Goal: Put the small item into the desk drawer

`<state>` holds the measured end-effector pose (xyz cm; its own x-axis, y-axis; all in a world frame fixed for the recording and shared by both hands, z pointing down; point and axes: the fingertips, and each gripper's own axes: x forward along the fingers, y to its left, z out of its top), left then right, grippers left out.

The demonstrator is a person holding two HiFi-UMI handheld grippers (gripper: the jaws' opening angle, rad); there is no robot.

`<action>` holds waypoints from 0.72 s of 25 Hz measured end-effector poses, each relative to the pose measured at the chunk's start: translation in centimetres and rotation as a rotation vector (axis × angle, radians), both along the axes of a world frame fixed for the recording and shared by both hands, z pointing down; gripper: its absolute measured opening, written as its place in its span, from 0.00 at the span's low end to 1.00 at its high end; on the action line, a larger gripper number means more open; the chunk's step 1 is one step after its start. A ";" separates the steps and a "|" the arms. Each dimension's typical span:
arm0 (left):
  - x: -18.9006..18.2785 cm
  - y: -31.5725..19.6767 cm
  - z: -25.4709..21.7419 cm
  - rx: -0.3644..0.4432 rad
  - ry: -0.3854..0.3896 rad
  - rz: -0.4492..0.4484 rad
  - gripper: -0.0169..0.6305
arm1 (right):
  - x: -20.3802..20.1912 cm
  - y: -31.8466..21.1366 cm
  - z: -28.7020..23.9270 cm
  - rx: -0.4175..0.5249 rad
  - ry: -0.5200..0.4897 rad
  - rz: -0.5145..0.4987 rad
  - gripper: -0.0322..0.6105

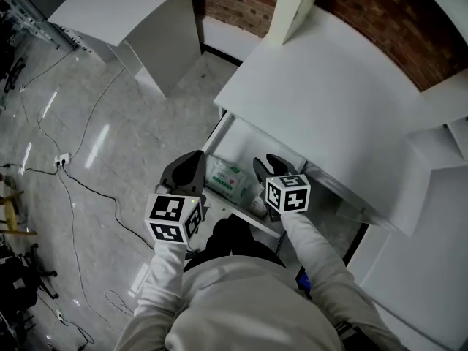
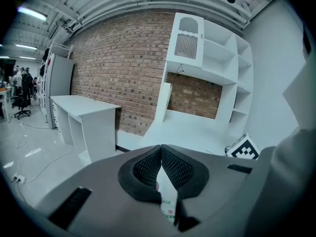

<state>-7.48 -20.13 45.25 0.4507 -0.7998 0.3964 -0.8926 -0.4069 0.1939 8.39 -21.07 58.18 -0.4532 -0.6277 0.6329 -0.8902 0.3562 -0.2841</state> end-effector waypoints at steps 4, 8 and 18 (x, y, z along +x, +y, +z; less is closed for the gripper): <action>0.3 0.4 -0.5 0.016 0.006 0.021 0.05 | 0.1 0.5 -4.5 0.093 -0.060 0.033 0.29; 0.7 0.7 -0.8 0.031 0.012 0.048 0.05 | 0.5 1.1 -8.2 0.173 -0.101 0.062 0.25; 1.5 0.8 -1.6 0.073 0.014 0.117 0.05 | 1.8 3.8 -15.7 0.372 -0.146 0.147 0.17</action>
